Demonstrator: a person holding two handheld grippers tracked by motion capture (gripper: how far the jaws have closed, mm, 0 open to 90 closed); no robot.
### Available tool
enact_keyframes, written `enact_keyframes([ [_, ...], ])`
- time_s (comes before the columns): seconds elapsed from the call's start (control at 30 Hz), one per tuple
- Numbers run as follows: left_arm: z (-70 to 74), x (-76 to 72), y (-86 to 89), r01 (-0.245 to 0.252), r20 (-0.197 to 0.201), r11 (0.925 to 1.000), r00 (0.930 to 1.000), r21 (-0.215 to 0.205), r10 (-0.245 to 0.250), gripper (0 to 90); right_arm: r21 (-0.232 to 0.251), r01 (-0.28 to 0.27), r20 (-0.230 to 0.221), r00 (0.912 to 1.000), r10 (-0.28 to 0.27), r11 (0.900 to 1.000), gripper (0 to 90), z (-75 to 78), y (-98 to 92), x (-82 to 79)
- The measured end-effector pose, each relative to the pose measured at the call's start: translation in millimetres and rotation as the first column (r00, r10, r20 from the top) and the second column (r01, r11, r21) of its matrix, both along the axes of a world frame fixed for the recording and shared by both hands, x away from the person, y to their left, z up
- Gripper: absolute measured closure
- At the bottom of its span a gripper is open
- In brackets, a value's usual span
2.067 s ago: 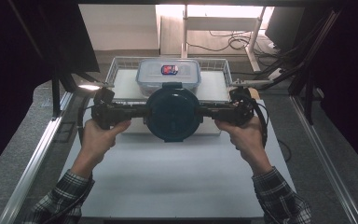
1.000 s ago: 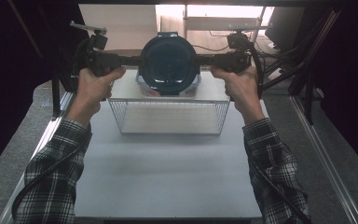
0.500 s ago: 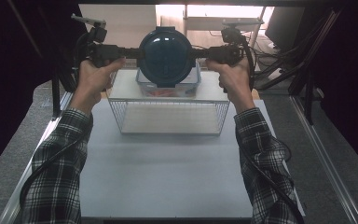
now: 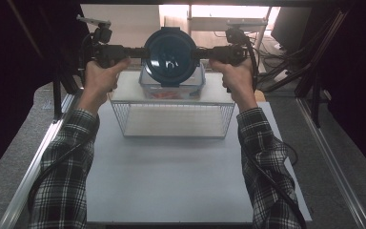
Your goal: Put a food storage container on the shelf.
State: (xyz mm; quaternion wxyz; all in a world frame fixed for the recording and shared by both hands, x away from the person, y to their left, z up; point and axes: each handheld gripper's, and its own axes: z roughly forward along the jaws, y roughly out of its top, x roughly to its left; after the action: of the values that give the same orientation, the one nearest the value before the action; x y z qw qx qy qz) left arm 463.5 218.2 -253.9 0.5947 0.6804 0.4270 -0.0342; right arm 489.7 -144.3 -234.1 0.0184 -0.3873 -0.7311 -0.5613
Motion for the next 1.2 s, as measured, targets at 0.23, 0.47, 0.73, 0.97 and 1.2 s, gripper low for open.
enact_keyframes([
  [0.23,-6.4,12.8,-2.7,-0.040,-0.072,0.9992,0.9967,-0.007,0.039,48.3,-0.148,0.090,0.082,0.9936,-0.078,0.985,60.7,-0.4,8.7,0.7],
  [0.47,-6.5,11.2,-4.3,-0.111,-0.002,0.9907,0.9937,0.078,0.112,57.1,-0.135,0.090,0.098,0.9922,-0.077,0.987,61.5,-0.7,15.0,-0.6],
  [0.73,4.9,-1.2,-12.6,-0.194,0.115,0.9605,0.9781,0.200,0.173,61.2,-0.129,0.110,0.110,0.9893,-0.096,0.985,62.5,-1.4,15.7,-4.2],
  [0.97,14.2,-37.6,-9.5,-0.160,0.200,0.9624,0.9730,0.219,0.116,82.9,-0.169,0.113,0.193,0.9779,-0.080,0.979,72.1,4.5,12.0,-19.2],
  [1.2,-4.8,-64.3,-7.5,-0.114,0.198,0.9599,0.9781,0.256,0.064,89.5,-0.182,0.084,0.204,0.9778,-0.046,0.980,85.3,-2.6,2.1,-42.2],
])
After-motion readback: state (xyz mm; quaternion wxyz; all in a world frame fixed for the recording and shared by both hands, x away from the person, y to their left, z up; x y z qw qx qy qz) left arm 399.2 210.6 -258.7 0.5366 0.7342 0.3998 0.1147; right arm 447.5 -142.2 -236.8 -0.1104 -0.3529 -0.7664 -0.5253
